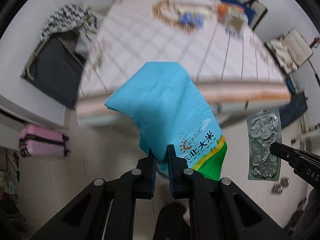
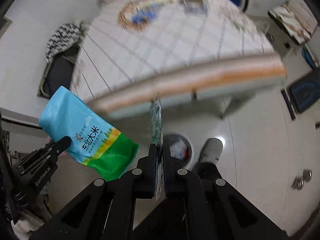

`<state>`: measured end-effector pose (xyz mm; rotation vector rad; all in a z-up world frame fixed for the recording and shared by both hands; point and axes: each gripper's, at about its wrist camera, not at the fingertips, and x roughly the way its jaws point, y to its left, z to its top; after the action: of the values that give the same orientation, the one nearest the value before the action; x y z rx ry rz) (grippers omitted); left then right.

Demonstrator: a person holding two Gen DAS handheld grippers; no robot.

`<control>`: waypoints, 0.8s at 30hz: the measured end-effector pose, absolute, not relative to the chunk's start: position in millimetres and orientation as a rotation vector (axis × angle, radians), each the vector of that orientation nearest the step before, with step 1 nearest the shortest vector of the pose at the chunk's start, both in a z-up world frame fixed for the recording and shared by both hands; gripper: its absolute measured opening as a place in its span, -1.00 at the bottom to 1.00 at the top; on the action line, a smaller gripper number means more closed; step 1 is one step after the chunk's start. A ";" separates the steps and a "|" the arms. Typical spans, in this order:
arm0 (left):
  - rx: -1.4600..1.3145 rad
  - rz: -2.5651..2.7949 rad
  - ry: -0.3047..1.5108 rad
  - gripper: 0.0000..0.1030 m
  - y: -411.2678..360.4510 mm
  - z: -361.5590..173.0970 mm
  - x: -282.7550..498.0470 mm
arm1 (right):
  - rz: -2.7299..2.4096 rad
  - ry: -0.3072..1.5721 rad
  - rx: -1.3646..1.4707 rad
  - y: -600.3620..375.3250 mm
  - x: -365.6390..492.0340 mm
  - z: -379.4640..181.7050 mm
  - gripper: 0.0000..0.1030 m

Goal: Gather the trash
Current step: 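Carry the rice bag and blister pack to the bin and release both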

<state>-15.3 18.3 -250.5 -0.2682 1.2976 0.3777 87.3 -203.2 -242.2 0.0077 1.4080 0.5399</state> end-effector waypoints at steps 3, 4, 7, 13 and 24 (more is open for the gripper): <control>-0.308 0.361 1.379 -0.85 12.1 -301.8 -23.5 | 0.498 1.490 0.017 -215.4 67.5 -292.2 -0.88; -0.324 0.362 1.403 -0.85 11.7 -321.7 -24.2 | 0.487 1.512 0.018 -217.7 63.4 -308.2 -0.88; -0.373 0.382 1.478 -0.84 13.9 -397.8 -21.6 | 0.464 1.563 0.031 -222.2 54.7 -366.6 -0.88; -0.456 0.431 1.572 -0.83 21.8 -540.2 -12.7 | 0.456 1.632 0.077 -216.3 56.0 -506.6 -0.88; -0.645 0.417 1.583 0.80 32.1 -674.5 -20.1 | 0.519 1.726 0.071 -190.0 67.2 -710.2 -0.66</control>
<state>-20.1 32.1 -674.5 -0.6447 1.5831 0.4171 67.2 -190.0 -710.2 0.0706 1.7265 0.5194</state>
